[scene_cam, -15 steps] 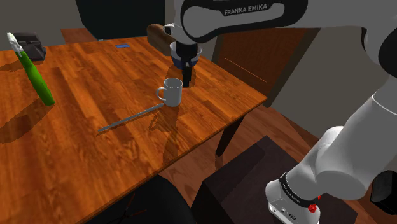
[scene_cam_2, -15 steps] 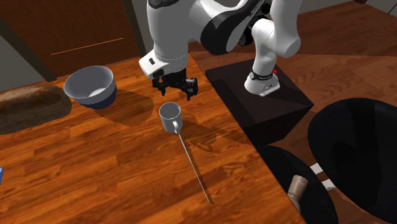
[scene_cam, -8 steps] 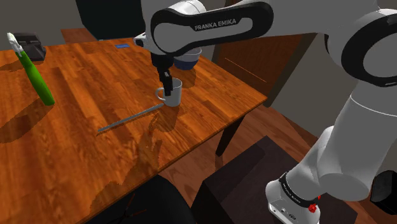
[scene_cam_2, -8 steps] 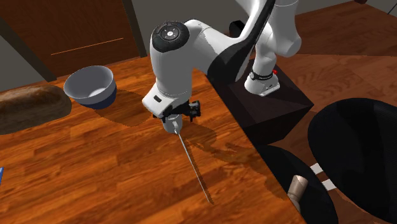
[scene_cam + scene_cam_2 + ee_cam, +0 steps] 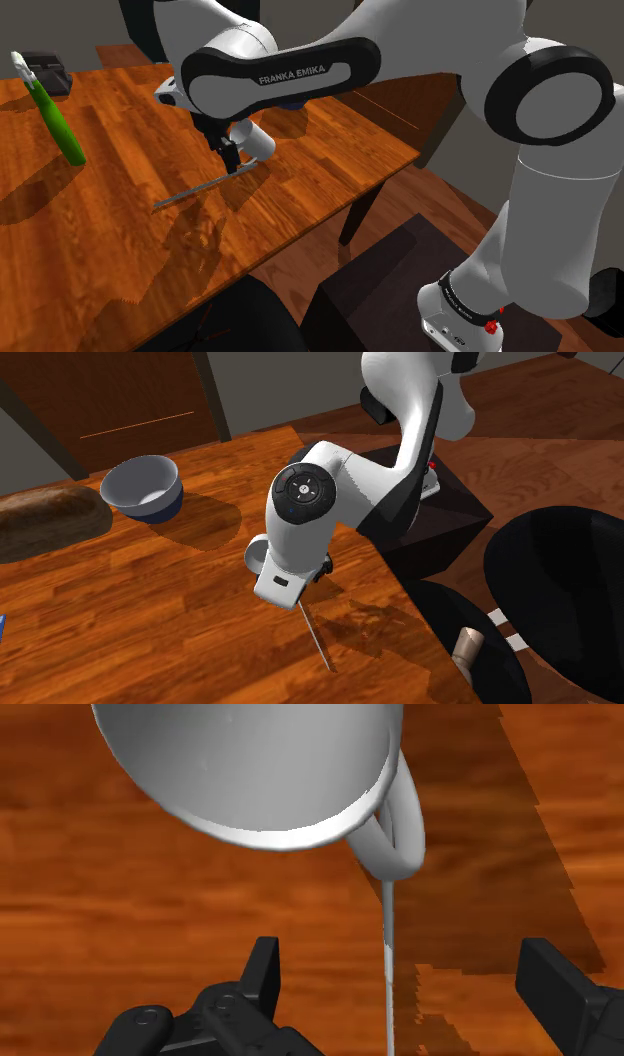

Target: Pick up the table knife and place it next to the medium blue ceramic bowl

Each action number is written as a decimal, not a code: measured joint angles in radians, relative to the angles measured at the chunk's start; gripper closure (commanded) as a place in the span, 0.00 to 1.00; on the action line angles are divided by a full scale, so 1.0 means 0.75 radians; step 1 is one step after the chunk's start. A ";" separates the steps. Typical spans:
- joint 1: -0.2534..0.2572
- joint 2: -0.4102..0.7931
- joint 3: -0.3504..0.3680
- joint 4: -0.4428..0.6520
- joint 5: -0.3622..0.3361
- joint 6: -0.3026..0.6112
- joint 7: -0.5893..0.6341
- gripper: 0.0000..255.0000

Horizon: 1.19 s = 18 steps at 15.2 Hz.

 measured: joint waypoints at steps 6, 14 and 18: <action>0.011 0.050 0.002 -0.041 -0.026 0.083 -0.011 0.00; 0.008 0.063 -0.001 -0.068 -0.033 0.123 -0.006 0.00; 0.008 0.063 -0.001 -0.068 -0.033 0.123 -0.006 1.00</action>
